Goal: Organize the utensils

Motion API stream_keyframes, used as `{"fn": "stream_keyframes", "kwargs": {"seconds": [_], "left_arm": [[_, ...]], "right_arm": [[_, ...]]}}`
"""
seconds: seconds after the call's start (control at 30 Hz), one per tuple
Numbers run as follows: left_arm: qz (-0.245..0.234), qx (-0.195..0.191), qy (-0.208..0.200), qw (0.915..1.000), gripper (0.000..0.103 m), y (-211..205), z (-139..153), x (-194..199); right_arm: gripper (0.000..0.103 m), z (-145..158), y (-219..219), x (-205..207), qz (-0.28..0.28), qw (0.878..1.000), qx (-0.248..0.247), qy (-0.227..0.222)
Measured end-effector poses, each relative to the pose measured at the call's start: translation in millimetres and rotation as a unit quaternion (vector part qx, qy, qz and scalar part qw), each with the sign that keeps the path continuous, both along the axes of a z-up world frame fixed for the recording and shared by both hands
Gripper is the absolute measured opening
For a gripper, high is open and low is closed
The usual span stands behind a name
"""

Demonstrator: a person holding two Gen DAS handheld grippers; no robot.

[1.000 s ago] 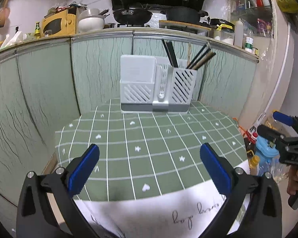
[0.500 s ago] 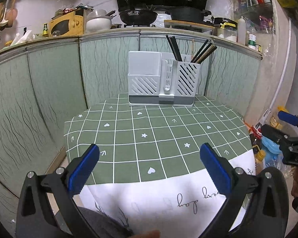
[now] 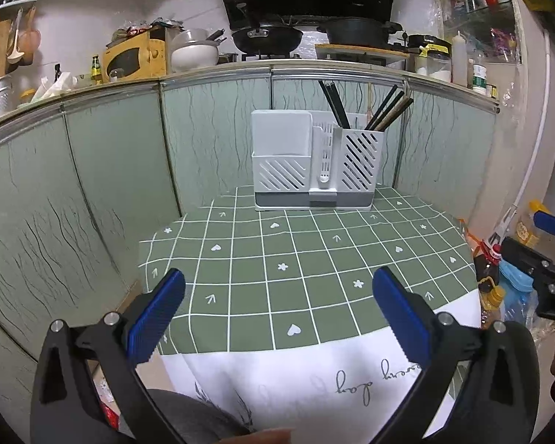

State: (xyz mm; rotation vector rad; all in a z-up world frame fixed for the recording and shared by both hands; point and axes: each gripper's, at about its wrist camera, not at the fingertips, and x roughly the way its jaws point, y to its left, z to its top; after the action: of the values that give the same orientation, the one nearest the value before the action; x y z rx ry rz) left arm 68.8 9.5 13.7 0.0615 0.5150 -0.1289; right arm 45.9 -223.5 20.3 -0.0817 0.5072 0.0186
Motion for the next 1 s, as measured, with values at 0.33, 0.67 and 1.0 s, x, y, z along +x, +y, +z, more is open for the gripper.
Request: {"fn": "stream_keyframes", "kwargs": {"seconds": [0.33, 0.67, 1.0], "left_arm": [[0.008, 0.004, -0.009, 0.9999, 0.099, -1.9, 7.9, -6.1], [0.011, 0.009, -0.016, 0.9998, 0.099, -2.7, 14.0, -9.2], [0.005, 0.009, -0.009, 0.9999, 0.099, -5.1, 14.9, -10.7]], "right_arm": [[0.096, 6.2, -1.1, -3.5, 0.0, 1.0, 0.005, -0.008], [0.096, 8.1, -2.5, -3.2, 0.001, 1.0, 0.009, -0.008], [0.096, 9.8, -2.3, -3.9, 0.0, 1.0, 0.011, -0.009]]}}
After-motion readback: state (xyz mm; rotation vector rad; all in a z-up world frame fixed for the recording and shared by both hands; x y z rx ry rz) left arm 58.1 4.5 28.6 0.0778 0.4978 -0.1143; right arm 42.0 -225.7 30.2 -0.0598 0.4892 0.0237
